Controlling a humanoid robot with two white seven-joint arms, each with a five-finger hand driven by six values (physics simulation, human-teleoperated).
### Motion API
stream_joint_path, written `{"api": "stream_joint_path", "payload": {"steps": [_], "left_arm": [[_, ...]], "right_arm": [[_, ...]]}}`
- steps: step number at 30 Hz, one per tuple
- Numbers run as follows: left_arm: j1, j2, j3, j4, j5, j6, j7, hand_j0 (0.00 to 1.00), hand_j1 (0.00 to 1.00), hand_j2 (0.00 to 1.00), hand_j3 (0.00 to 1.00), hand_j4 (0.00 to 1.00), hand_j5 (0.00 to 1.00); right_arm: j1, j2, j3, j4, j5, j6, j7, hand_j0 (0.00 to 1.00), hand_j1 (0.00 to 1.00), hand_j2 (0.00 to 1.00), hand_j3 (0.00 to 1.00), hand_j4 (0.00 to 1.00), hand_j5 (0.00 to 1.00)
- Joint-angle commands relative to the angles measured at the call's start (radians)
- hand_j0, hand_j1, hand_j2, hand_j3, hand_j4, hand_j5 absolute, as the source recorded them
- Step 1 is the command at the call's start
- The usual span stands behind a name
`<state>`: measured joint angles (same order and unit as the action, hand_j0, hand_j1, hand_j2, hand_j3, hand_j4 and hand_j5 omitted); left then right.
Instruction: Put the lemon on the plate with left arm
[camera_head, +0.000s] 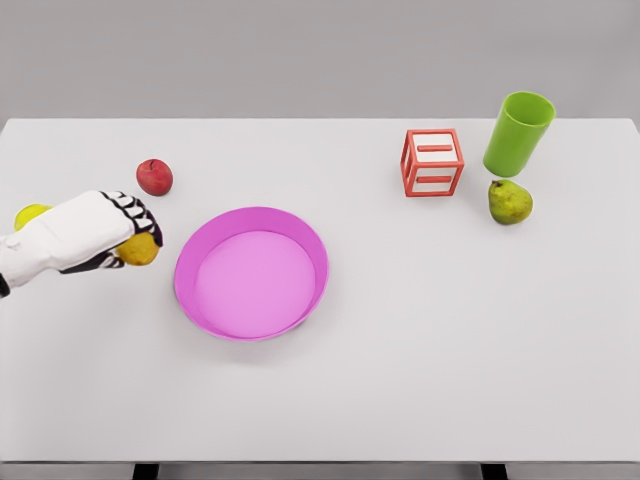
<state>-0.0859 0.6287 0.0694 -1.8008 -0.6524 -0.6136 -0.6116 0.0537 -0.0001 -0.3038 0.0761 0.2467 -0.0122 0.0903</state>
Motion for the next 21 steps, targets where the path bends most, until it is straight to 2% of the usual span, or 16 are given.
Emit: {"api": "stream_joint_path", "payload": {"steps": [1, 5, 9, 21], "left_arm": [[0.000, -0.009, -0.008, 0.000, 0.005, 0.003, 0.001, 0.52, 0.52, 0.52, 0.52, 0.52, 0.52], [-0.006, -0.024, -0.010, 0.000, 0.005, 0.003, 0.001, 0.52, 0.52, 0.52, 0.52, 0.52, 0.52], [-0.031, -0.038, -0.042, 0.000, 0.005, 0.003, 0.001, 0.52, 0.52, 0.52, 0.52, 0.52, 0.52], [-0.052, -0.077, -0.089, 0.000, 0.005, 0.003, 0.001, 0.52, 0.52, 0.52, 0.52, 0.52, 0.52]], "right_arm": [[0.000, 0.000, 0.000, -0.001, 0.000, 0.000, 0.000, 1.00, 1.00, 1.00, 1.00, 1.00, 1.00], [0.000, 0.000, 0.000, 0.001, 0.000, 0.000, 0.000, 1.00, 1.00, 1.00, 1.00, 1.00, 1.00], [0.000, 0.000, 0.000, 0.001, -0.001, 0.000, 0.000, 1.00, 1.00, 1.00, 1.00, 1.00, 1.00], [0.000, 0.000, 0.000, 0.001, 0.000, 0.000, 0.000, 1.00, 1.00, 1.00, 1.00, 1.00, 1.00]]}}
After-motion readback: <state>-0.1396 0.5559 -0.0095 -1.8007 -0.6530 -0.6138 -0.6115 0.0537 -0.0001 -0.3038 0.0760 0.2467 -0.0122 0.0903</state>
